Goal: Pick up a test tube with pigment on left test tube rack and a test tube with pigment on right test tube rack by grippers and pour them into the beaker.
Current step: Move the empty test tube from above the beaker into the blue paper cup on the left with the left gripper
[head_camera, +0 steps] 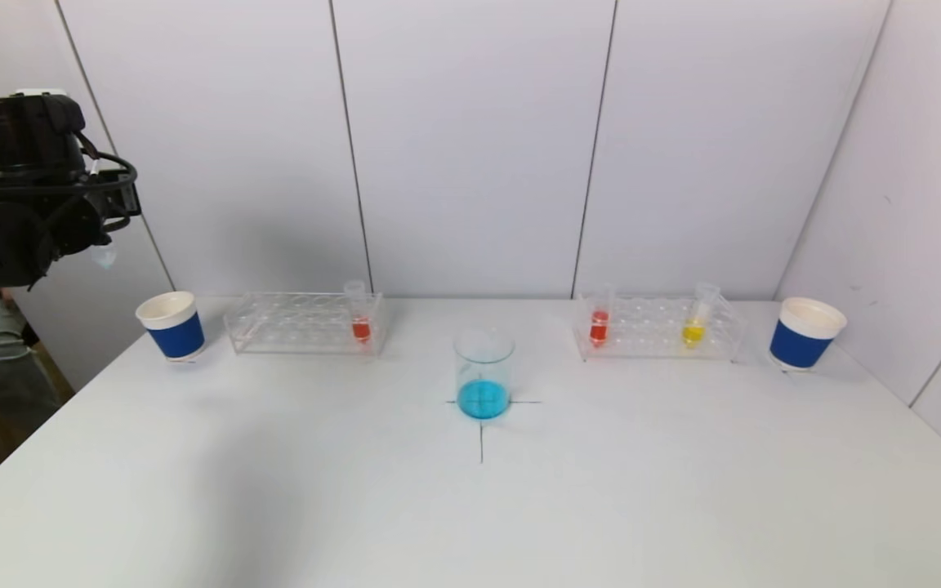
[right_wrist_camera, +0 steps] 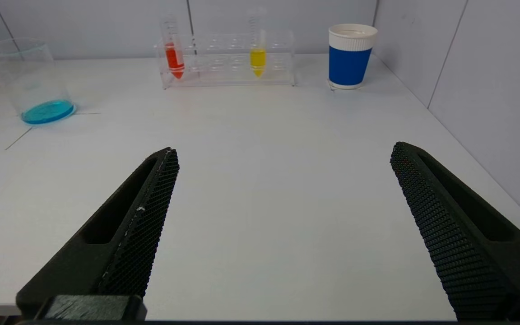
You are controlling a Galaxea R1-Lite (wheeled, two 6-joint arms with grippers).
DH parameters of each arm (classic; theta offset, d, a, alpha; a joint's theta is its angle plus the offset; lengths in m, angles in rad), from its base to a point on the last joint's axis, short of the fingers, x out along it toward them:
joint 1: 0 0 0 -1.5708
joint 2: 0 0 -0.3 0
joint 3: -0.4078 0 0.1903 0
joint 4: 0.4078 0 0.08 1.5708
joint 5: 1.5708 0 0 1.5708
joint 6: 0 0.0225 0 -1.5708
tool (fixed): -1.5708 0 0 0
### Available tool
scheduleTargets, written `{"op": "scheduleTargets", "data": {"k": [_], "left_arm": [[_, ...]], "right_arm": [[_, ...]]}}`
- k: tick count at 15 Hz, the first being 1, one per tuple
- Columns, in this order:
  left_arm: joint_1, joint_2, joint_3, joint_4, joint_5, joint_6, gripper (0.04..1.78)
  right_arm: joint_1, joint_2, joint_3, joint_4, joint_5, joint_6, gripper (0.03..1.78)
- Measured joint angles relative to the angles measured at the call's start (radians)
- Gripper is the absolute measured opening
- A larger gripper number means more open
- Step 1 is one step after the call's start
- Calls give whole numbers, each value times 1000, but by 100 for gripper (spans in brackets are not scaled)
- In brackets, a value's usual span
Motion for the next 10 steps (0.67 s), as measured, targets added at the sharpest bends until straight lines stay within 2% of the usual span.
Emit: {"op": "scheduleTargets", "data": {"k": [5, 10], "left_arm": [[28, 68, -18, -18, -47, -17, 43], [27, 154, -32, -100, -93, -18, 43]], "right_arm": [[0, 0, 0, 0, 0, 0, 171], [0, 0, 0, 0, 0, 0, 171]]}}
